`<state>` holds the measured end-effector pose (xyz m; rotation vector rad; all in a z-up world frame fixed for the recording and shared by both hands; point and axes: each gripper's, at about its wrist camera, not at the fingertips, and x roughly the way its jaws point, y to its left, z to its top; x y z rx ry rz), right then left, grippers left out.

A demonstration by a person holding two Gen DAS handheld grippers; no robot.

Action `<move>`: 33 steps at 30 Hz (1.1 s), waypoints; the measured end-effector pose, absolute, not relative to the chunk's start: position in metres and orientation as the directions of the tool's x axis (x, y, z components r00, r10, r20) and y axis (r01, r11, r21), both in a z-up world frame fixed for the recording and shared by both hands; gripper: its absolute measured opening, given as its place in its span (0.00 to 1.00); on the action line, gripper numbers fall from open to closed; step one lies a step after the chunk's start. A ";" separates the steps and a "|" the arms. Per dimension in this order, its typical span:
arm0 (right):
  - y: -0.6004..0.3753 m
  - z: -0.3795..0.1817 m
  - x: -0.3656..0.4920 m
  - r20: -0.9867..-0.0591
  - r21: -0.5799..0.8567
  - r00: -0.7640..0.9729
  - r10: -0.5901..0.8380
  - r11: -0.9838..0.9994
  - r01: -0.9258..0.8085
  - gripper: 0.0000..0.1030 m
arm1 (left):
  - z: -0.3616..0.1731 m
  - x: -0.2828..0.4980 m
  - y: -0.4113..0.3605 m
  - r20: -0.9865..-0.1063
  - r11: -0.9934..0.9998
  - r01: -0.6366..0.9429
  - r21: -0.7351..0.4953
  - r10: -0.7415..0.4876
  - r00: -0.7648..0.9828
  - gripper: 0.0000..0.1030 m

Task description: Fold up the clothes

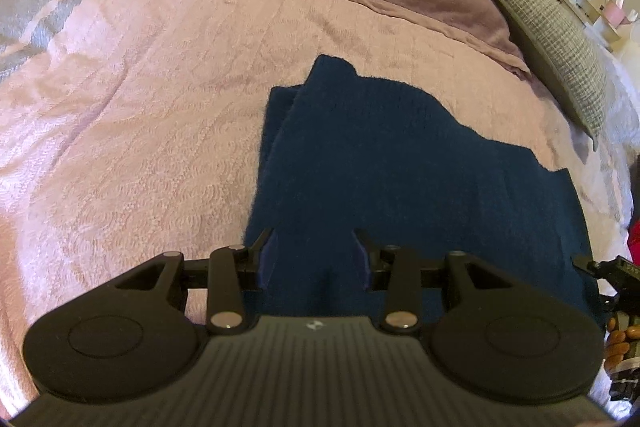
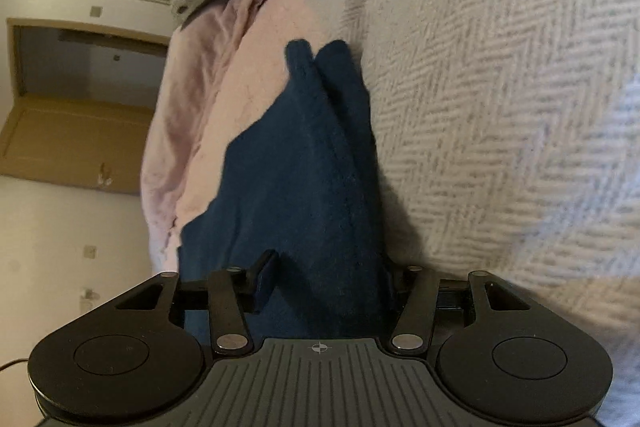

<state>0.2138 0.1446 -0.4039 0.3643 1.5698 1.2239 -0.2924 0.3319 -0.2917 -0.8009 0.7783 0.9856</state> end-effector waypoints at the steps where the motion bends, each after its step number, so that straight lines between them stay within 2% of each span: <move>1: 0.144 -0.406 0.214 -0.550 0.832 -0.380 0.744 0.451 -0.322 0.31 | -0.293 -0.294 0.334 -0.847 0.333 -0.916 -0.223 0.398 0.351 0.34; 4: 0.141 -0.402 0.212 -0.594 0.803 -0.343 0.728 0.510 -0.309 0.24 | -0.297 -0.298 0.342 -0.849 0.341 -0.910 -0.234 0.385 0.363 0.34; 7: 0.158 -0.372 0.194 -0.728 0.668 -0.251 0.638 0.576 -0.470 0.22 | -0.299 -0.304 0.354 -0.846 0.353 -0.901 -0.251 0.373 0.381 0.34; 9: 0.183 -0.343 0.171 -0.831 0.494 -0.135 0.539 0.606 -0.623 0.21 | -0.299 -0.309 0.364 -0.840 0.358 -0.894 -0.269 0.366 0.400 0.34; 11: 0.209 -0.314 0.140 -0.894 0.272 0.021 0.448 0.577 -0.770 0.20 | -0.297 -0.315 0.374 -0.836 0.357 -0.890 -0.284 0.363 0.413 0.34; 12: 0.224 -0.300 0.119 -0.901 0.156 0.104 0.421 0.538 -0.829 0.20 | -0.295 -0.320 0.379 -0.831 0.360 -0.886 -0.293 0.363 0.422 0.33; 17: 0.264 -0.243 -0.005 -0.823 -0.134 0.297 0.484 0.342 -0.930 0.20 | -0.288 -0.356 0.405 -0.819 0.371 -0.873 -0.318 0.356 0.450 0.32; 21: 0.294 -0.234 -0.105 -0.799 -0.150 0.247 0.549 0.216 -0.965 0.20 | -0.286 -0.388 0.426 -0.816 0.362 -0.869 -0.336 0.349 0.461 0.32; 23: 0.309 -0.252 -0.145 -0.833 -0.162 0.204 0.514 0.126 -0.979 0.24 | -0.284 -0.401 0.435 -0.814 0.364 -0.866 -0.343 0.346 0.467 0.32; 24: 0.316 -0.264 -0.162 -0.857 -0.161 0.181 0.483 0.082 -0.984 0.31 | -0.283 -0.406 0.438 -0.814 0.371 -0.863 -0.343 0.342 0.470 0.32; 25: 0.320 -0.277 -0.176 -0.881 -0.135 0.144 0.450 0.052 -0.989 0.48 | -0.282 -0.409 0.441 -0.813 0.378 -0.860 -0.343 0.339 0.473 0.32; 27: 0.322 -0.291 -0.191 -0.909 -0.099 0.097 0.405 0.017 -0.995 0.62 | -0.282 -0.414 0.445 -0.816 0.391 -0.854 -0.343 0.327 0.477 0.32; 30: 0.308 -0.274 -0.183 -0.900 -0.007 0.012 0.437 0.015 -1.000 0.63 | -0.286 -0.412 0.444 -0.815 0.409 -0.839 -0.358 0.301 0.494 0.32; 33: 0.289 -0.240 -0.145 -0.845 0.160 -0.090 0.528 0.089 -0.983 0.63 | -0.290 -0.397 0.438 -0.810 0.419 -0.822 -0.386 0.273 0.520 0.32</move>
